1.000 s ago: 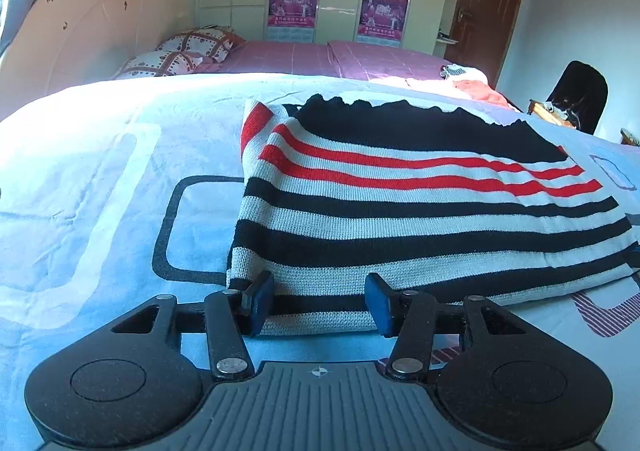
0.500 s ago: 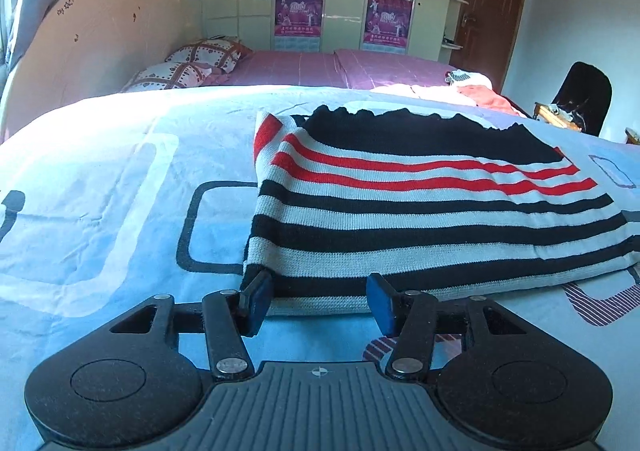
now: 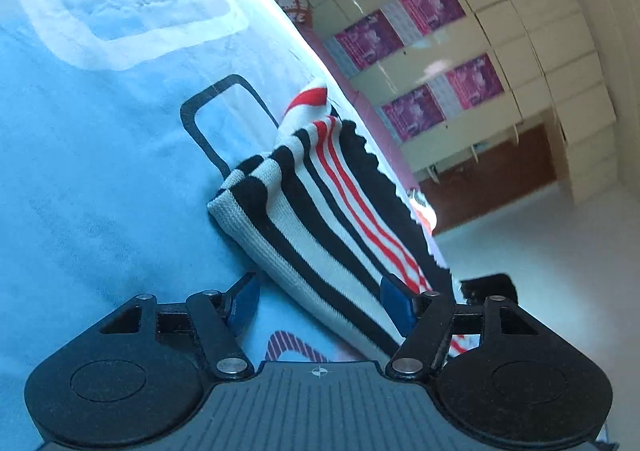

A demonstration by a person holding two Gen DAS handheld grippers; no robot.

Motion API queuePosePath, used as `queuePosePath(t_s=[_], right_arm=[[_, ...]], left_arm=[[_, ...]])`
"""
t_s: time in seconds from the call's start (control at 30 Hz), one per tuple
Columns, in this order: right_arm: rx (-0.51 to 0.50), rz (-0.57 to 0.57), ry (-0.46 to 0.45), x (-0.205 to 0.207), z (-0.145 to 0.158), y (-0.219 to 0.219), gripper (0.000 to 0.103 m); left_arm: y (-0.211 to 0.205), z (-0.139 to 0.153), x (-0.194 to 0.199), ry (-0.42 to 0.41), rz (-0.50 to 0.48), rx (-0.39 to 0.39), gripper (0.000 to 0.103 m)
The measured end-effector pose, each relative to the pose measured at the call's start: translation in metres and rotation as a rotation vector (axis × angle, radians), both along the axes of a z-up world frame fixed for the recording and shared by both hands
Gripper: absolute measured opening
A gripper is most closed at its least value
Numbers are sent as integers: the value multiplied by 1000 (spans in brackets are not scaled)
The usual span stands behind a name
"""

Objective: Fold small clothes

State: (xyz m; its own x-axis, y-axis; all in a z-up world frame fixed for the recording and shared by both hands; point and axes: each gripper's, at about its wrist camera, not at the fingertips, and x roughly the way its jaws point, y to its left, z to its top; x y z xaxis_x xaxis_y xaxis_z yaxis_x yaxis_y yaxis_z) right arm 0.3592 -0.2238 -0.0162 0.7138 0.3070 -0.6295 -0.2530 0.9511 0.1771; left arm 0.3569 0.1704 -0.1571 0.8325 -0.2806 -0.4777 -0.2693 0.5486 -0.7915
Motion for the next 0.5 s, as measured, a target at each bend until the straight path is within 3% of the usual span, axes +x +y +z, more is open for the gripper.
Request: queuePosePath(t_s=[0.07,0.43,0.5], right_arm=[[13,25,2,4,-1,7,9],[141,156,-11,62,-9,59,9],[139,182,-18,68,-13,70,9]], left_arm=[[-1,-3,6,-13,41,-21,67],[-7,-11,63,-45,115,0,67],[-5,-12,65,-49,117,15,61]])
